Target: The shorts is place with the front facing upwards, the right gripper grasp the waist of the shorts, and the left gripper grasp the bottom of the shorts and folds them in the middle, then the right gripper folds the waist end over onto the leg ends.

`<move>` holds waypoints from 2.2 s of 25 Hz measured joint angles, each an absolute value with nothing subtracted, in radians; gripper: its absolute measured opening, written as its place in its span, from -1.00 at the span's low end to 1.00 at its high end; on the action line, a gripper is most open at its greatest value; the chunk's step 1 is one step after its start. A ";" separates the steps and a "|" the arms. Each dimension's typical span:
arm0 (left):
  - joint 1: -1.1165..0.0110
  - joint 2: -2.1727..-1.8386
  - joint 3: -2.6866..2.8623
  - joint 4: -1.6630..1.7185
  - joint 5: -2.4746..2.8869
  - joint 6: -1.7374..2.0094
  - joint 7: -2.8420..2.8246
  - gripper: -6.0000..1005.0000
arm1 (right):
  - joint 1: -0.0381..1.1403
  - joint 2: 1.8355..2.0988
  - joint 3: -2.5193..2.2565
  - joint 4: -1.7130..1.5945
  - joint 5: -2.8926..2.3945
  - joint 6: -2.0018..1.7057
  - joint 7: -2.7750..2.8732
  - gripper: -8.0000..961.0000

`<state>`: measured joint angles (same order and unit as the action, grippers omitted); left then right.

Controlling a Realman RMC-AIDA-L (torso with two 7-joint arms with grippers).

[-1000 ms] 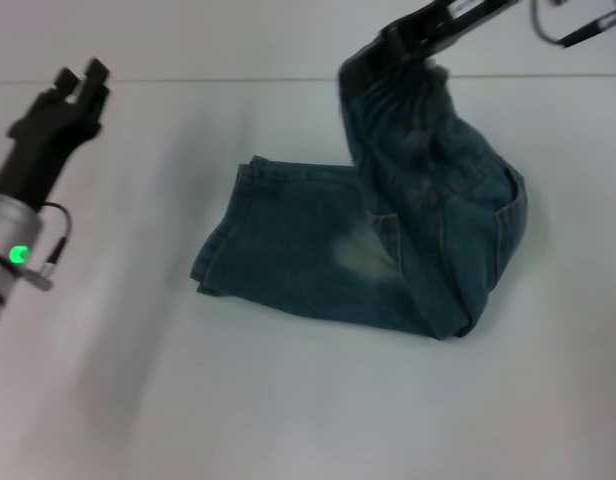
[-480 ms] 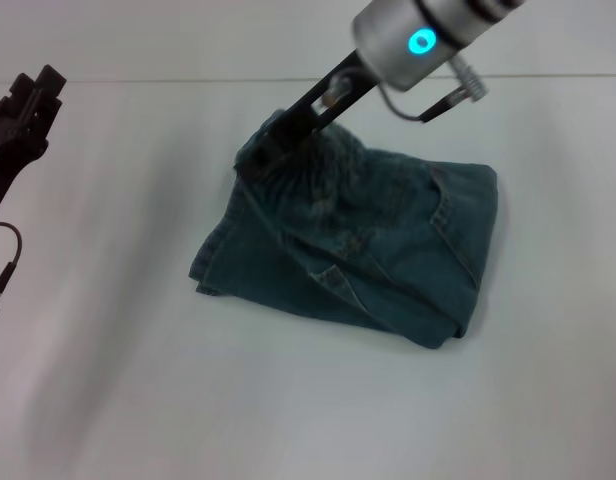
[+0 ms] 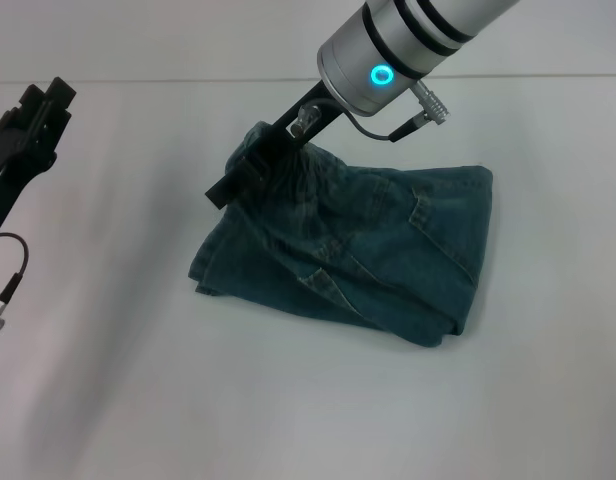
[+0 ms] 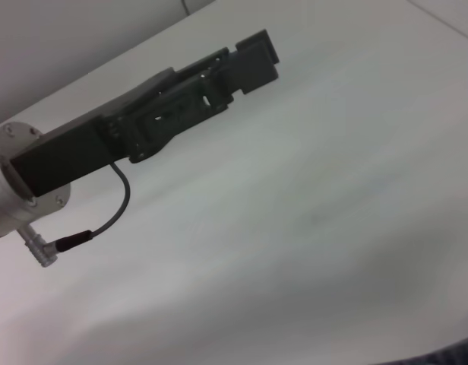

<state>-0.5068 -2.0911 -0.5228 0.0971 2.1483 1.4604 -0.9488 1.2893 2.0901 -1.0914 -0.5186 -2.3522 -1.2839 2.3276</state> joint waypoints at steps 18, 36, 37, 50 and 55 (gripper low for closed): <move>-0.497 -2.098 -0.513 0.098 2.149 1.445 -0.951 -0.03 | 1.325 2.088 -1.219 -0.565 -2.349 -1.368 2.284 0.84; -0.482 -2.064 -0.050 0.424 2.149 1.668 -1.335 -0.01 | 0.633 2.055 -0.966 -0.981 -1.947 -1.591 2.013 0.83; -0.477 -2.065 0.003 0.459 2.149 1.688 -1.360 -0.01 | 0.603 2.051 -0.949 -0.957 -1.942 -1.602 1.970 0.83; -0.437 -2.103 0.417 0.732 2.205 1.810 -1.524 0.01 | 0.369 2.023 -0.691 -0.690 -1.952 -1.657 1.559 0.82; -0.440 -2.109 0.453 0.743 2.205 1.801 -1.538 0.01 | 0.375 2.031 -0.677 -0.689 -1.954 -1.652 1.556 0.81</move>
<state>-0.4401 -2.1094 0.4533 0.7427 2.2046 1.8014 -1.5377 0.3745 2.0312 -0.6768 -0.6888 -1.9544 -1.6516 1.5560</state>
